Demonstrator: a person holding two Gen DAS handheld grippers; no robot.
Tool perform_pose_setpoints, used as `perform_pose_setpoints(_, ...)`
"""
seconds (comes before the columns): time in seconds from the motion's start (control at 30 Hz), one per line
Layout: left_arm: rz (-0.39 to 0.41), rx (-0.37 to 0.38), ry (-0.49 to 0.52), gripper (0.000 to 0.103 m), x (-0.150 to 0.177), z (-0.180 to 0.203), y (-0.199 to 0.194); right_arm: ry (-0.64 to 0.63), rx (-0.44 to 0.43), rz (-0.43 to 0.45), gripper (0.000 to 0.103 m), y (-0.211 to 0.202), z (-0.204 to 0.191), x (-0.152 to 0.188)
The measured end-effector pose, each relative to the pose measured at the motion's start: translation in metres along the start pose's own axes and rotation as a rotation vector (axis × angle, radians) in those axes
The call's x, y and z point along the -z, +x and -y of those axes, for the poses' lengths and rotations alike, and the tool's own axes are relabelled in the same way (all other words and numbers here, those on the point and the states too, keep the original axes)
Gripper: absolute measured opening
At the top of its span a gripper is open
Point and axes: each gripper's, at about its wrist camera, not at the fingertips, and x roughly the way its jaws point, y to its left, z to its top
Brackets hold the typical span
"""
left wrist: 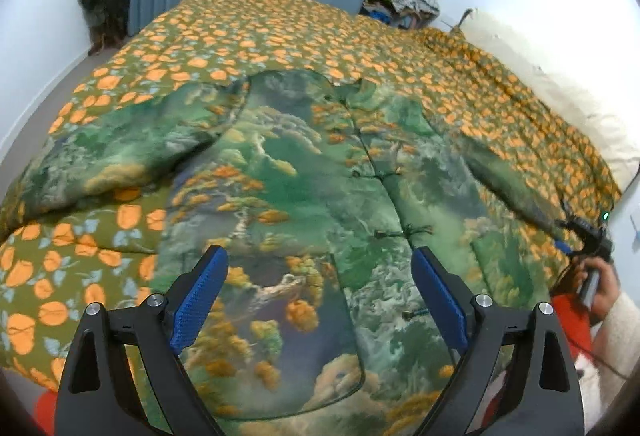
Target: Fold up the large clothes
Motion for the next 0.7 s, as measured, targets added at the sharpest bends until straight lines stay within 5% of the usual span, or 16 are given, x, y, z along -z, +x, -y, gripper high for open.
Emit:
perform_pose_setpoints(0.37, -0.079, -0.036, -0.038, 0.093, 0.024, 0.002, 0.028, 0.310, 0.046, 0.082, 0.071, 0.037, 0.051, -0.045)
perform_pose_setpoints(0.4, -0.082, -0.041, -0.046, 0.093, 0.026, 0.000, 0.029, 0.306, 0.043, 0.094, 0.066, 0.039, 0.052, -0.048)
perform_pose_setpoints(0.43, -0.083, -0.046, -0.051, 0.093, 0.028, 0.000, 0.029, 0.274, 0.044, 0.105, 0.040, 0.039, 0.047, -0.052)
perform_pose_setpoints(0.5, -0.081, -0.052, -0.058, 0.093, 0.031, -0.002, 0.029, 0.183, 0.079, 0.130, 0.016, 0.033, 0.025, -0.059)
perform_pose_setpoints(0.7, -0.072, -0.050, -0.071, 0.093, 0.038, -0.008, 0.029, -0.143, -0.060, 0.248, 0.010, -0.024, -0.098, -0.063)
